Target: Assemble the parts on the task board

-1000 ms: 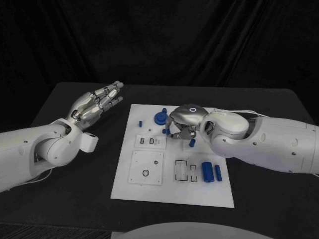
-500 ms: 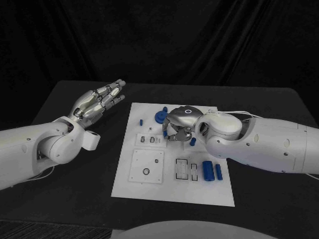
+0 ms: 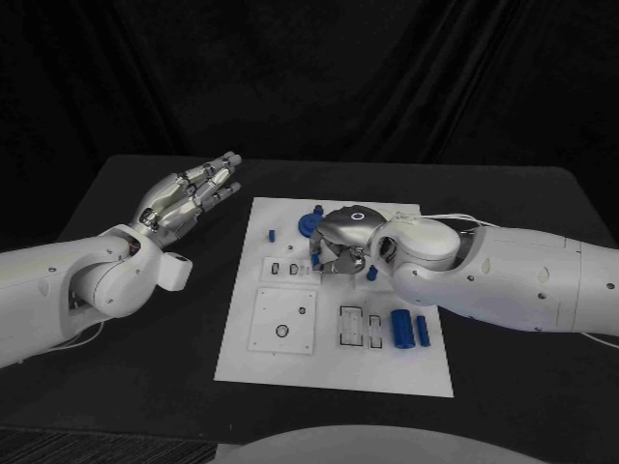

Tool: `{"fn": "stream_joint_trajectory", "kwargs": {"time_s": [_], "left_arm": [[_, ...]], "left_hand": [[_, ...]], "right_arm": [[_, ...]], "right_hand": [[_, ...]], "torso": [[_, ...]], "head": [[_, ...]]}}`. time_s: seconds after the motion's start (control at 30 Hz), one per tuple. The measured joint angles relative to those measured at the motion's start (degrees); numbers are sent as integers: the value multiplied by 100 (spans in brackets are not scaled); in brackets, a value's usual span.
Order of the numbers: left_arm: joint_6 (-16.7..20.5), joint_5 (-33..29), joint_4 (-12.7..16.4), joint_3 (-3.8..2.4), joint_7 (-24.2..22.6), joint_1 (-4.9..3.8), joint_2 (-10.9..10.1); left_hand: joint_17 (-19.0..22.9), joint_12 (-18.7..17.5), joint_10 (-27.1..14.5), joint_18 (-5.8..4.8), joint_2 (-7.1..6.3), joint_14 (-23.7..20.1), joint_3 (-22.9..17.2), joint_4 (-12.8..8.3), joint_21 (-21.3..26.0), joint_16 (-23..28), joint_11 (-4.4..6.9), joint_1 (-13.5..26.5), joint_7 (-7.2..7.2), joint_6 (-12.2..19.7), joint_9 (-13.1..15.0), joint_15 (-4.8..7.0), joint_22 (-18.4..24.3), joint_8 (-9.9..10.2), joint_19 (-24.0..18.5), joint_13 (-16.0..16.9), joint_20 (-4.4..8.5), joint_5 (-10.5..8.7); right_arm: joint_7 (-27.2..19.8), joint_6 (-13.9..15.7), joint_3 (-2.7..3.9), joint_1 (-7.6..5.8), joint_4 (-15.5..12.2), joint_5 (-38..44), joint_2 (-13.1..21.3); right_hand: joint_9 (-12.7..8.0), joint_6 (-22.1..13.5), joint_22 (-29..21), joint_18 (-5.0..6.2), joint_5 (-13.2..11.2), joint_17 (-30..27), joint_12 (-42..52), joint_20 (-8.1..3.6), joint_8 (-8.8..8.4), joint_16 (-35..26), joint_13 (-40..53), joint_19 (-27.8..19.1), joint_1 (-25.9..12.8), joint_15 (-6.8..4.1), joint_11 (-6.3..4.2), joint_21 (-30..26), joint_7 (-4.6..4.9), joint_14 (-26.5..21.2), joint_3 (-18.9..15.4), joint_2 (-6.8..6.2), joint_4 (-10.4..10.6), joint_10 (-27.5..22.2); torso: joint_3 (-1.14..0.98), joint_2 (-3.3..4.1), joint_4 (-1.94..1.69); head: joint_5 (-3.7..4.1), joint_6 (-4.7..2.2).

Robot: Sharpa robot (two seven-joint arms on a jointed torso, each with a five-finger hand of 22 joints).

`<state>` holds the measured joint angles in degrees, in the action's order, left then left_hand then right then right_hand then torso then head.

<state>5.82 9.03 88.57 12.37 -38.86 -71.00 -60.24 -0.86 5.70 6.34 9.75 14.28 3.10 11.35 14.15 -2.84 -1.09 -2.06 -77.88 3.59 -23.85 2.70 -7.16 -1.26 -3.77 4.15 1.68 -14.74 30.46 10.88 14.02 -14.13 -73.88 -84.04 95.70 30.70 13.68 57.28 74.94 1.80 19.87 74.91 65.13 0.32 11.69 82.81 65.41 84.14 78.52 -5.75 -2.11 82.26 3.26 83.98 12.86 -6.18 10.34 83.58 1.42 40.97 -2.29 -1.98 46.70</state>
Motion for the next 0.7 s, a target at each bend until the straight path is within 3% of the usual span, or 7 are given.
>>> {"fn": "stream_joint_trajectory", "kwargs": {"time_s": [0.1, 0.2, 0.7], "left_arm": [[-2, 0, 0, 0, 0, 0, 0], [-3, 0, 0, 0, 0, 0, 0], [-14, 0, -20, 0, 0, 0, 28]], "left_hand": [[0, 0, 0, 1, 0, 0, 0, 0, 0, 0, 0, 0, 0, 0, 0, 0, 0, 0, 0, 0, 0, 0], [0, 0, 0, 0, 0, 0, 0, 0, 0, 0, 0, 0, 0, 0, 0, 0, 0, 0, 0, 0, 0, 0], [0, 0, 0, 1, 22, 0, -16, 16, 0, 0, 0, -22, 0, 0, 0, 0, 0, 0, 0, 0, 0, 0]], "right_arm": [[0, -5, 0, 2, 13, 0, -19], [1, -12, 3, 7, 25, 0, -34], [2, -85, 0, 23, 45, 0, -59]], "right_hand": [[0, -46, 0, -1, -27, 0, 5, 12, 0, 0, 0, -13, 0, 7, 7, 0, 46, -7, 7, 0, -37, -7], [5, -174, 0, 0, -202, 0, 40, 21, -80, 0, 7, -21, -36, 9, 17, 0, 33, -8, 18, 37, -48, -17], [-127, -673, -1, 0, -831, 0, 53, 21, -352, 0, 5, -21, -172, 9, 15, 0, 21, -8, -31, -36, -112, -16]], "torso": [[0, 0, -1], [1, 0, 1], [0, -3, -1]], "head": [[1, 1], [2, 5], [24, 34]]}}
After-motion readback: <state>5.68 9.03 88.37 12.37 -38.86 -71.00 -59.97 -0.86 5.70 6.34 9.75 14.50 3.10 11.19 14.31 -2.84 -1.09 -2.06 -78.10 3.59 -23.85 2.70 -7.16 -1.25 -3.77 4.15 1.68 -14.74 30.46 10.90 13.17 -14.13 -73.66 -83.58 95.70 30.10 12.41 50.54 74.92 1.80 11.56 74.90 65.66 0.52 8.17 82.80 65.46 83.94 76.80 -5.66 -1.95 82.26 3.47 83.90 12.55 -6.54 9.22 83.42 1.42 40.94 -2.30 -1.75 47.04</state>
